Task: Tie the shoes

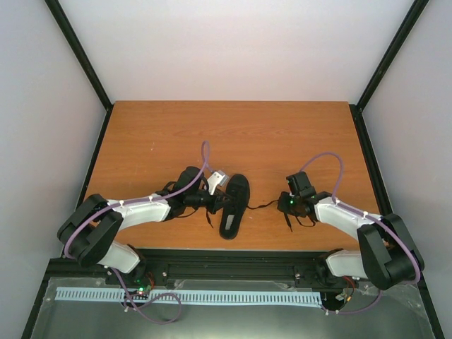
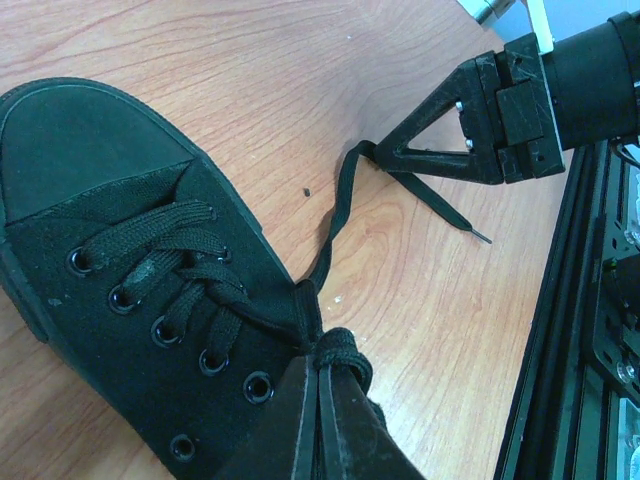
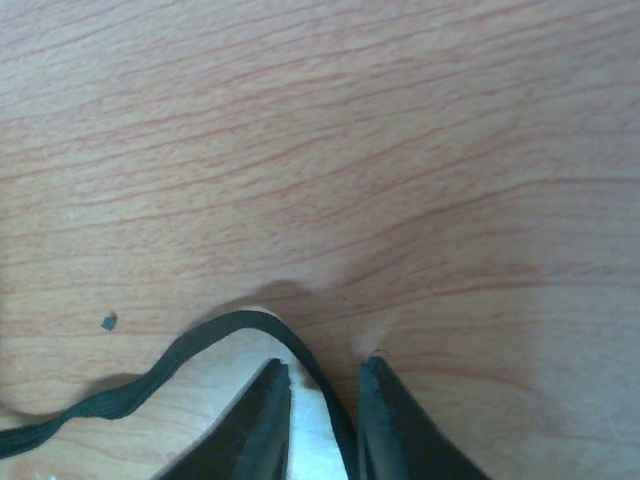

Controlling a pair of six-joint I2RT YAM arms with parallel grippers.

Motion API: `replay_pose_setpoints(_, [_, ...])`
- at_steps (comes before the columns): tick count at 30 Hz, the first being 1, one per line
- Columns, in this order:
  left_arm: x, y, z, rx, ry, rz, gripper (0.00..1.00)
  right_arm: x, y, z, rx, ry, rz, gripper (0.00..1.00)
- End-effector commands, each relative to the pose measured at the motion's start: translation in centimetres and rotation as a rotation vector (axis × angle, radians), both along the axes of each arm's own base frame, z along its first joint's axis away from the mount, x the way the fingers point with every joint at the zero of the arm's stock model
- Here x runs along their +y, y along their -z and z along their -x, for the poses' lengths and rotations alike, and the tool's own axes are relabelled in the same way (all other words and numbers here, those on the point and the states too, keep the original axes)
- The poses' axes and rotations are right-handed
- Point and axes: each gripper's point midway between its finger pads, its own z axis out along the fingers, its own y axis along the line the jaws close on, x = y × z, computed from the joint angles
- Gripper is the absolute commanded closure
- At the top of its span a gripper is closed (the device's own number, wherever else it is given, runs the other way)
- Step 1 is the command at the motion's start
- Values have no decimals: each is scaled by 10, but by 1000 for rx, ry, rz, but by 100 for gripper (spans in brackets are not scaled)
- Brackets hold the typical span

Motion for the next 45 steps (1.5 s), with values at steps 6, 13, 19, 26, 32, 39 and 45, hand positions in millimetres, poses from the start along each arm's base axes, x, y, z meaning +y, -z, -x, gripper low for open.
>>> replay_pose_setpoints(6, [-3, -14, -4, -42, -10, 31, 99, -16, 2, 9, -4, 44, 51, 97])
replay_pose_setpoints(13, [-3, -16, -2, -44, -1, 32, 99, -7, -29, -18, -73, -2, 55, 97])
replay_pose_setpoints(19, [-2, -18, -2, -48, -2, 39, 99, 15, -68, -49, -223, -58, -27, 97])
replay_pose_setpoints(26, [-1, -17, -3, -52, -10, 28, 99, 93, -114, -86, -351, -299, -327, 97])
replay_pose_setpoints(32, [0, -21, 0, -58, -7, 47, 99, 152, -186, -105, -480, -440, -415, 97])
replay_pose_setpoints(39, [-1, -20, 1, -53, -2, 52, 99, 216, -204, -85, -453, -556, -573, 97])
replay_pose_setpoints(45, [-2, -23, 2, -50, 2, 68, 99, 198, -150, -90, -309, -462, -451, 46])
